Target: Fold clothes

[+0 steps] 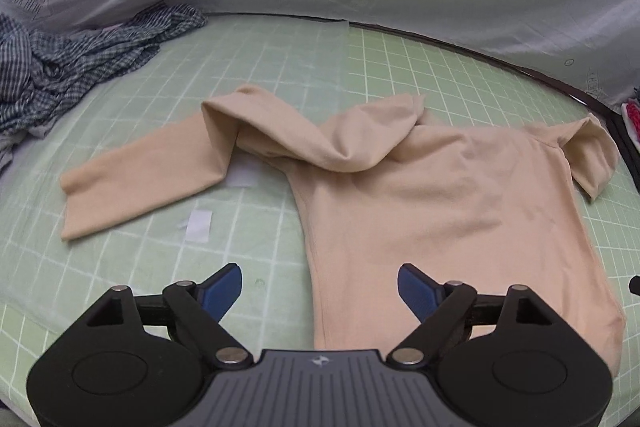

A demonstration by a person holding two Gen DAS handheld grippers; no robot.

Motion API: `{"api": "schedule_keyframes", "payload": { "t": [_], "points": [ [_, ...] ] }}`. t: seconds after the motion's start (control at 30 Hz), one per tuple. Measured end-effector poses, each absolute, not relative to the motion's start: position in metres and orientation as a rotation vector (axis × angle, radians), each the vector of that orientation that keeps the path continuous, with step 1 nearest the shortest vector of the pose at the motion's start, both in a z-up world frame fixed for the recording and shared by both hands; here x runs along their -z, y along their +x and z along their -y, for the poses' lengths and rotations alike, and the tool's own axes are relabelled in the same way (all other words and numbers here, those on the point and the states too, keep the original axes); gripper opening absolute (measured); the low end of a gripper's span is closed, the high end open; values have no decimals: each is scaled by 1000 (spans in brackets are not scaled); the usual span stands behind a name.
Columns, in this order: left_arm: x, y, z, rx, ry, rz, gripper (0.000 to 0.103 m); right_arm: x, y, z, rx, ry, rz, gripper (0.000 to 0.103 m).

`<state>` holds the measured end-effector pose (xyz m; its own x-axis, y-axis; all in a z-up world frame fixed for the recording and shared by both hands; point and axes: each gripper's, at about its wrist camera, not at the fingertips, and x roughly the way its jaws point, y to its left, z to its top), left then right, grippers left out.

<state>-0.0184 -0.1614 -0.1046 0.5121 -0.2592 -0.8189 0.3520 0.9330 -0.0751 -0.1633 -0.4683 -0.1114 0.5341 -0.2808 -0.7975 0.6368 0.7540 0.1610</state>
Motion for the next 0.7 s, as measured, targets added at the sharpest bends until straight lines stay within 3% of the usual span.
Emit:
{"api": "schedule_keyframes", "payload": {
  "t": [0.37,0.57,0.63,0.7],
  "points": [
    [124,40,243,505,558,-782,89,124,-122,523,700,542,-800,103],
    [144,80,276,538,614,-788,88,127,-79,553,726,512,-853,103],
    [146,94,275,535,560,-795,69,129,-73,557,723,482,-877,103],
    [148,110,269,530,494,-832,42,133,-70,559,735,461,-905,103]
  ]
}}
